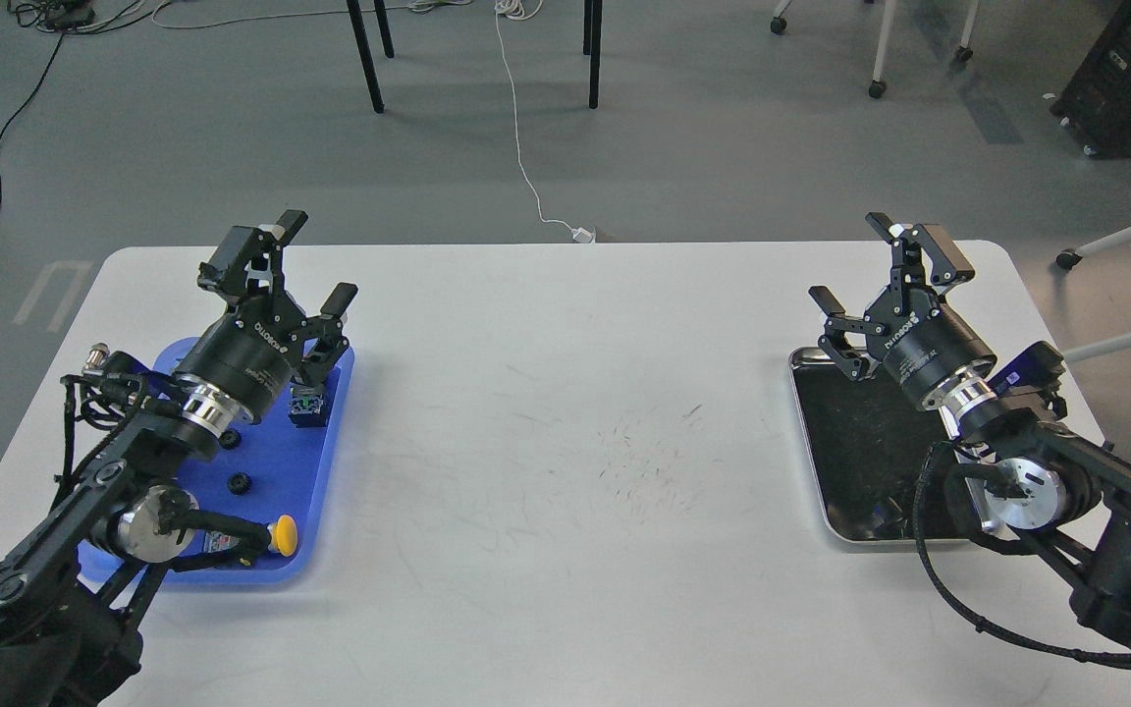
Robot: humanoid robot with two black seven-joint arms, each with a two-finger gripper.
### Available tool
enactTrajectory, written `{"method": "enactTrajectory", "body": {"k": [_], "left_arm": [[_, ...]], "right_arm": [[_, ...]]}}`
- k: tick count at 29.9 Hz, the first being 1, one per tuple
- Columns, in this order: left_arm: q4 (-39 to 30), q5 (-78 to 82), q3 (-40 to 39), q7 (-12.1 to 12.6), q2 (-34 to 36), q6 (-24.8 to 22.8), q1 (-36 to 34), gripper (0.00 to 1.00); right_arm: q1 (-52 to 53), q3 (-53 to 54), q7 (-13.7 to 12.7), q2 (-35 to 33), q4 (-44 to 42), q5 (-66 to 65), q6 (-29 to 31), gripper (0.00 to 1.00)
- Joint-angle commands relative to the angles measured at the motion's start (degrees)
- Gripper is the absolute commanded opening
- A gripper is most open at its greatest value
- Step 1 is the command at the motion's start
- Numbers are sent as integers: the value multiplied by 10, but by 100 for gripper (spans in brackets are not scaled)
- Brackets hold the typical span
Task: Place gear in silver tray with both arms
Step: 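Reach the left gripper down into the blue tray toward a black gear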
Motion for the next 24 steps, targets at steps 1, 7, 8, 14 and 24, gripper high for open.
{"method": "enactTrajectory", "body": {"k": [1,7,8,14,24], "left_arm": [[-3,-1,-3,0,9,-1,15,98],[0,-8,-1,4,12,-10,23,98],[2,-7,0,4,13,-9,23,98],[2,2,7,0,88,-14,14,98],[-79,365,109,-119,297,-113,-39,98]], "right_arm": [[7,-5,0,2,5,0,4,99],[19,-6,0,0,5,-1,6,99],[19,-6,0,0,5,-1,6,99],[20,-6,0,1,4,-3,8,99],[25,-34,0,-6,3,-3,8,99]]}}
